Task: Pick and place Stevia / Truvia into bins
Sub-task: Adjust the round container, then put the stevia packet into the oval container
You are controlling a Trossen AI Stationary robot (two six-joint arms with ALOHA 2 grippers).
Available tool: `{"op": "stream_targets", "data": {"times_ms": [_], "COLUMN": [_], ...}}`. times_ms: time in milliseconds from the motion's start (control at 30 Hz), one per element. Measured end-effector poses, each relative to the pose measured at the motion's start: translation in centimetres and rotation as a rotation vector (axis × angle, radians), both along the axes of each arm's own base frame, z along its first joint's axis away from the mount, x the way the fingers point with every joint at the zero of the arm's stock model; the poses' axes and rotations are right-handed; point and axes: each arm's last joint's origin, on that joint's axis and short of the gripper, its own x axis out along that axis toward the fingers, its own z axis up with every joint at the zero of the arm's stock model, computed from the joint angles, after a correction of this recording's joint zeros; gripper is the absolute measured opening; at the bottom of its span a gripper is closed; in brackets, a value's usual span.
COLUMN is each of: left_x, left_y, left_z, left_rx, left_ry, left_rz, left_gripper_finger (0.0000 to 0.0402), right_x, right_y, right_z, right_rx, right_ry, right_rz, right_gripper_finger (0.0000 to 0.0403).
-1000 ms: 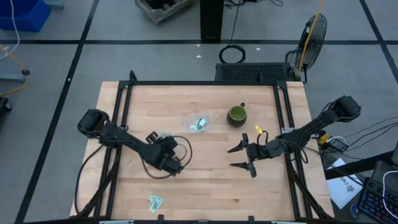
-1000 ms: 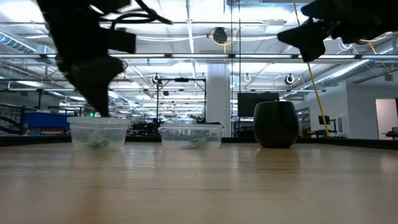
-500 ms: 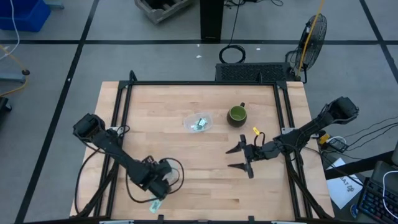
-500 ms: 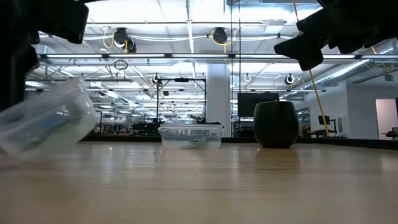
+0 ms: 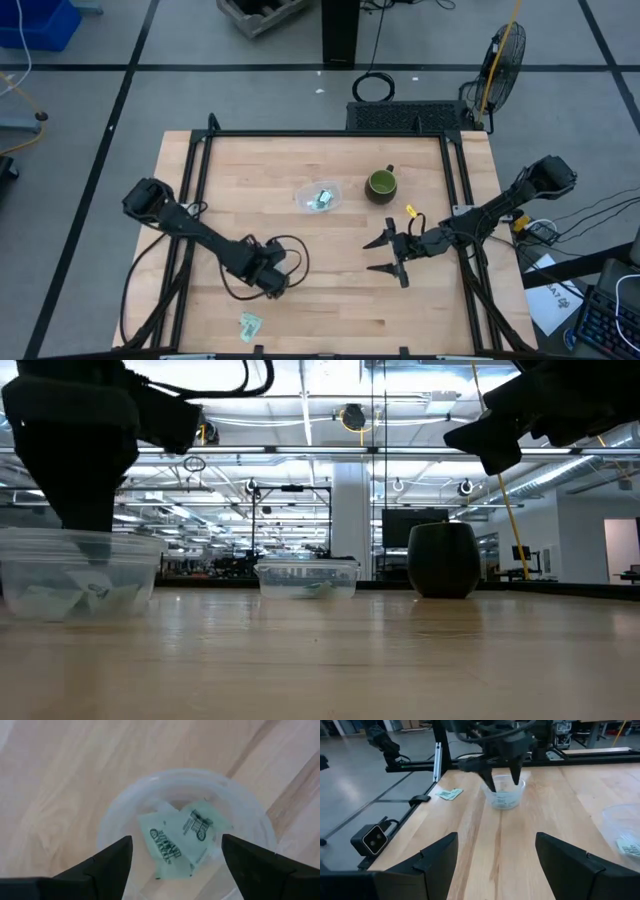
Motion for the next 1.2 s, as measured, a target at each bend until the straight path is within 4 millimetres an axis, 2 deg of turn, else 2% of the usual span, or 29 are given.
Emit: {"op": "stream_targets", "data": {"times_ms": [167, 233, 367, 500, 700, 800, 933, 1067, 1200], "left_x": [-0.4, -1.0, -2.5, -4.4, -6.5, -6.7, -7.3, -7.7, -7.1], "left_y": [0.7, 1.3, 1.3, -0.8, -5.6, -7.4, -9.3, -11.8, -13.1], "left_z": [1.7, 3.1, 6.5, 9.7, 11.1, 10.7, 9.2, 5.8, 2.3], "left_rx": [0.031, 0.061, -0.032, -0.194, -0.384, -0.436, -0.446, -0.427, -0.425], "left_ry": [-0.057, -0.105, -0.236, -0.425, -0.561, -0.592, -0.545, -0.420, -0.280], "left_rz": [-0.022, 0.003, 0.021, -0.042, -0.177, -0.186, -0.170, -0.183, -0.152], "left_gripper_finger": [0.0287, 0.0277, 0.0263, 0.0258, 0.0257, 0.0257, 0.0257, 0.0257, 0.0257], "right_x": [0.0, 0.0, 0.0, -0.1, -0.1, -0.1, -0.1, -0.1, -0.1], "right_y": [0.0, 0.0, 0.0, 0.0, 0.0, 0.0, 0.0, 0.0, -0.1], "right_z": [0.0, 0.0, 0.0, -0.3, -0.3, -0.3, -0.4, -0.4, -0.4], "right_rx": [-0.028, -0.028, -0.028, -0.037, -0.040, -0.033, -0.001, 0.005, 0.003], "right_ry": [-0.002, -0.004, -0.004, 0.020, 0.025, 0.026, 0.037, 0.044, 0.044], "right_rz": [0.004, 0.004, 0.004, 0.004, 0.004, 0.003, -0.005, -0.008, -0.007], "right_gripper_finger": [0.0258, 0.0258, 0.0258, 0.0258, 0.0258, 0.0258, 0.0258, 0.0258, 0.0258]}}
